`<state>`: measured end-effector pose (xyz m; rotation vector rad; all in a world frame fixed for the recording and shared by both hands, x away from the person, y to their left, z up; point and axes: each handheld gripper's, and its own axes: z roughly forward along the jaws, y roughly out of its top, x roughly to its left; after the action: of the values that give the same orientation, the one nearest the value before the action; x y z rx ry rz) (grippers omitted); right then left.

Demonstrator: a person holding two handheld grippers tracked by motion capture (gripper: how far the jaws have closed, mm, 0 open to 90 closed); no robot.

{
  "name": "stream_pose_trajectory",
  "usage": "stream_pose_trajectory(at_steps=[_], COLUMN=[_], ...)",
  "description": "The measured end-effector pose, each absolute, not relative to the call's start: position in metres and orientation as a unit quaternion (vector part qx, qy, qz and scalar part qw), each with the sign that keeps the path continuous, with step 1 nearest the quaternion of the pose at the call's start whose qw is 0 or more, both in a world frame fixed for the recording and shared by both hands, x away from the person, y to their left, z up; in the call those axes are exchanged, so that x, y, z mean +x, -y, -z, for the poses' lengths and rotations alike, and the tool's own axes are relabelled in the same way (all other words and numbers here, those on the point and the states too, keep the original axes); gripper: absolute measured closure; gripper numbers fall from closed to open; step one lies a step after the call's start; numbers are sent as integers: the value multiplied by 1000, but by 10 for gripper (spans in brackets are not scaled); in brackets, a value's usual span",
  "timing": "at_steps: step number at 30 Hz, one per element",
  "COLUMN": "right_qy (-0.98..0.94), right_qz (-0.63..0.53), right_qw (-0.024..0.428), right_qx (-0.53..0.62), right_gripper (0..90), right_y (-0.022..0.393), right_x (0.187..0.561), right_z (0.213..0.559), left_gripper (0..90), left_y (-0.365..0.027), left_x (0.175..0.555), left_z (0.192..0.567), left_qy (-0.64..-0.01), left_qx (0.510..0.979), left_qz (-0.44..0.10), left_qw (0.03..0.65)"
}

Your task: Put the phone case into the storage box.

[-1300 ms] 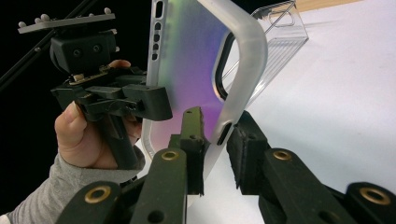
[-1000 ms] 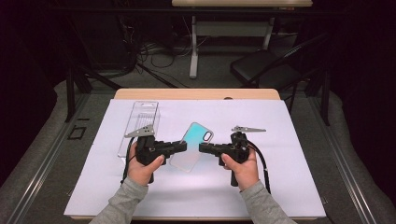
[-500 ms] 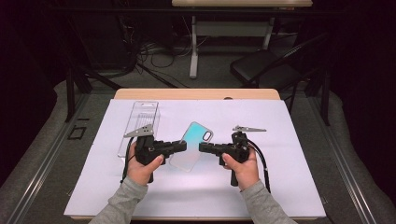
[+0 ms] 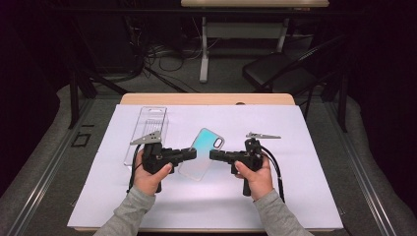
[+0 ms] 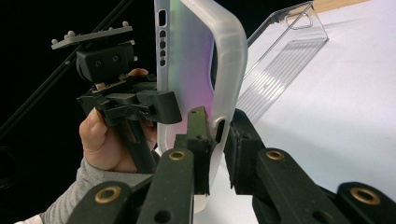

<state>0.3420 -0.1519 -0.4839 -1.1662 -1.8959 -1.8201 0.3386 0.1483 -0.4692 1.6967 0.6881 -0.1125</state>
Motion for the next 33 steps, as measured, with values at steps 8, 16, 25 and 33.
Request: stream_pose_trajectory(at_steps=[8, 16, 25, 33], right_qy=[653, 652, 650, 650], right_qz=[630, 632, 633, 635], right_qw=[135, 134, 134, 132], right_qx=[-398, -397, -398, -397], right_gripper=[816, 818, 819, 820], right_y=[152, 153, 153, 153], right_x=[342, 342, 342, 342], right_z=[484, 484, 484, 484], left_gripper=[812, 812, 811, 809], left_y=[-148, -148, -148, -148], left_x=[339, 338, 338, 338], left_z=[469, 469, 469, 469], left_qy=[-298, -297, -297, -298], left_qx=[734, 735, 734, 733], left_qz=[49, 47, 48, 49], left_qw=[608, 608, 609, 609])
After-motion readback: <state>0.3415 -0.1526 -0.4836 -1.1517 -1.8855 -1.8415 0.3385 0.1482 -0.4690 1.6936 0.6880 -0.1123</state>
